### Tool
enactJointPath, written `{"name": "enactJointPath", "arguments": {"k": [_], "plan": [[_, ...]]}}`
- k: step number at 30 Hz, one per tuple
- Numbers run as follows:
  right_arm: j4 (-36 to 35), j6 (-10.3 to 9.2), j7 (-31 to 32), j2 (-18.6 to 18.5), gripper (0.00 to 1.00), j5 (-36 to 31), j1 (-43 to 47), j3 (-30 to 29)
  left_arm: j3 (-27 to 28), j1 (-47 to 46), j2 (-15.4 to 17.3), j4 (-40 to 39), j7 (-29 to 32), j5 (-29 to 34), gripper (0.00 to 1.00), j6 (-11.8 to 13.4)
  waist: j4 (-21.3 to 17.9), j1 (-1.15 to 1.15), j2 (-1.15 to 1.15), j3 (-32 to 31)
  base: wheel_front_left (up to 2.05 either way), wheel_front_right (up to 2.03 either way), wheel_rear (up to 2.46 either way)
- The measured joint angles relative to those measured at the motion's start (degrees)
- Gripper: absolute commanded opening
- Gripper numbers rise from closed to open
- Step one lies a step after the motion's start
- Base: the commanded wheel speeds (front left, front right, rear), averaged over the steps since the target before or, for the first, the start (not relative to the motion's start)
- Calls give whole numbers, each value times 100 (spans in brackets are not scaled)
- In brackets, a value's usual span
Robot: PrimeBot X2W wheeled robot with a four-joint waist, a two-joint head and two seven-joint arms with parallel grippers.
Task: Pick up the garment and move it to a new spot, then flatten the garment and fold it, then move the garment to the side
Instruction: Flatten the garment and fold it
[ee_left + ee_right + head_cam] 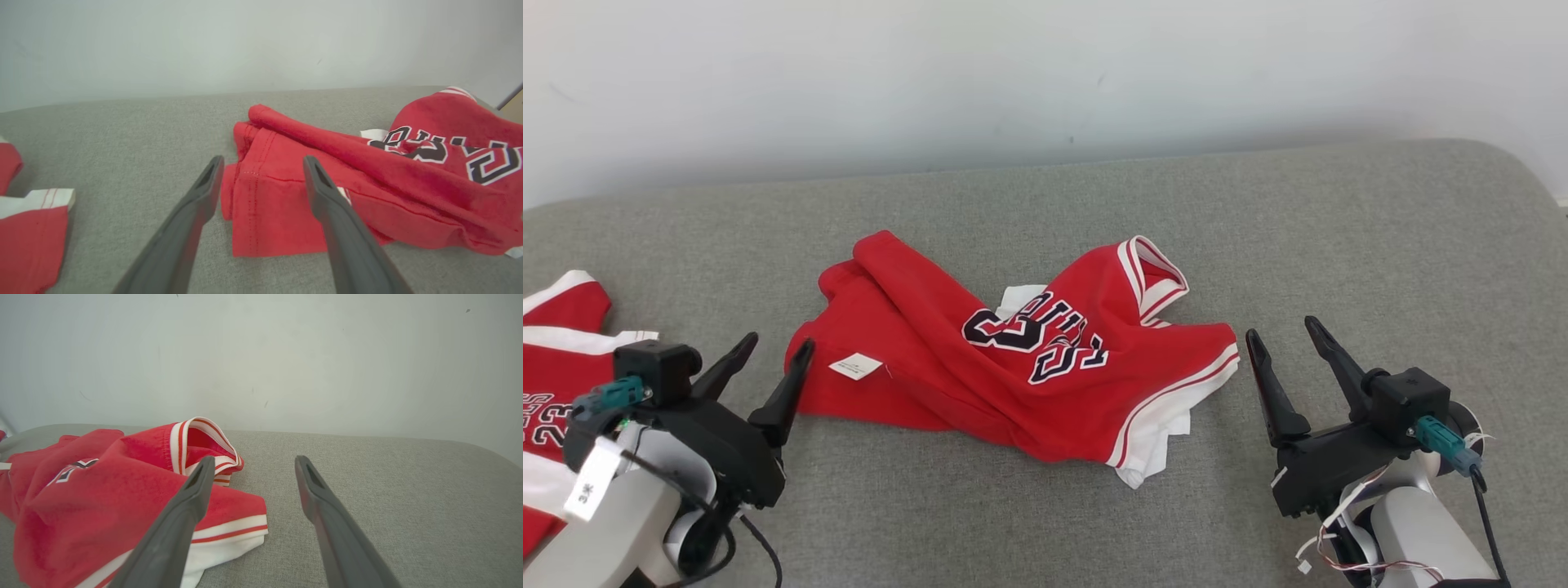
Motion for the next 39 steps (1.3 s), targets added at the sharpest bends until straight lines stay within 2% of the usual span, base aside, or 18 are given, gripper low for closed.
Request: {"name": "enactJointPath", "arguments": {"k": [20,30,31,32,36,37,39], "plan": [[-264,0,87,-75,100,-16,-32,-91,-745,-605,-59,912,179,-834,100,-36,-360,1,0,445,0,0,0],[-276,0,103,-53,100,-56,-21,-108,-1112,-737,-132,1163,111,-1091,100,-37,-274,1,0,400,0,0,0],[-277,0,112,-53,100,-60,-21,-109,-1148,-744,-152,1155,111,-1141,61,-37,-260,1,0,395,0,0,0],[-281,0,119,-53,100,-65,-20,-107,-1189,-759,-164,1136,110,-1196,39,-37,-246,1,0,390,0,0,0],[-301,0,138,-41,100,-71,-20,-87,-1355,-783,-148,1106,119,-1339,18,-37,-225,1,0,371,0,0,0],[-301,0,140,-42,100,-71,-20,-85,-1385,-786,-141,1109,107,-1373,1,-37,-228,1,0,368,0,0,0],[-302,0,141,-47,100,-71,-19,-87,-1450,-800,-129,1118,77,-1407,0,-37,-230,1,0,360,0,0,0]]}}
